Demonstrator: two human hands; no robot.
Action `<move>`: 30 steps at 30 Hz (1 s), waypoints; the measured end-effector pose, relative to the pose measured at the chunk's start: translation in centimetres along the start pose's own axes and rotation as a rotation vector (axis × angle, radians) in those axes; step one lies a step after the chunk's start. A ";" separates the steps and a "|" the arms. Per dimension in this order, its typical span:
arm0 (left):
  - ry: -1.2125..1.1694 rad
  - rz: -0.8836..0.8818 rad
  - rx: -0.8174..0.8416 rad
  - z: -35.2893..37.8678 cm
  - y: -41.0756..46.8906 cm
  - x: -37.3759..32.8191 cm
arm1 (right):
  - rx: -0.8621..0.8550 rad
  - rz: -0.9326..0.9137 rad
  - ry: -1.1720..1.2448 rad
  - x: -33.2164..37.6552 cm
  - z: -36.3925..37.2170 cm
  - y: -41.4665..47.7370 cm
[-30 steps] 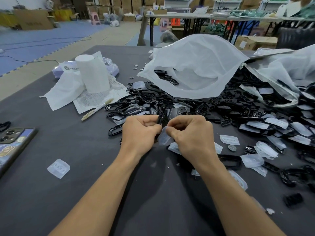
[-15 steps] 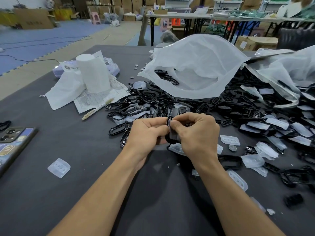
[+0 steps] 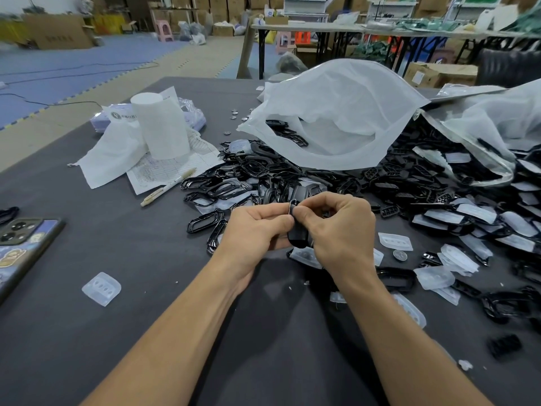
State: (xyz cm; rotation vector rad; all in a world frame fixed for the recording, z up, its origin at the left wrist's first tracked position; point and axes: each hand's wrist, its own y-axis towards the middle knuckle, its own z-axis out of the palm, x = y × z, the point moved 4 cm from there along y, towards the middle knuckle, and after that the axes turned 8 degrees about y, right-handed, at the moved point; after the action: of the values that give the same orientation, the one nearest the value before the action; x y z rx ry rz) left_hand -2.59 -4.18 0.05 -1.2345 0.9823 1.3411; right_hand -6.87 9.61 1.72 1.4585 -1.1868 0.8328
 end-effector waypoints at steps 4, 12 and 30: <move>0.003 0.017 -0.018 -0.1 -0.1 0.0 | -0.021 -0.001 0.029 0.0 0.1 -0.2; -0.038 0.011 -0.075 -0.4 0.1 0.1 | 0.193 0.324 0.419 -1.4 1.2 0.3; 0.283 0.041 -0.257 -1.5 0.4 0.1 | 0.137 0.094 0.068 -0.7 0.7 0.1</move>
State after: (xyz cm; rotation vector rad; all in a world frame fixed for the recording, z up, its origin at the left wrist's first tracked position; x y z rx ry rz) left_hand -2.79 -5.65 -0.33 -1.6414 1.0576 1.3801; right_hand -7.24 9.09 0.97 1.4816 -1.1735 1.0380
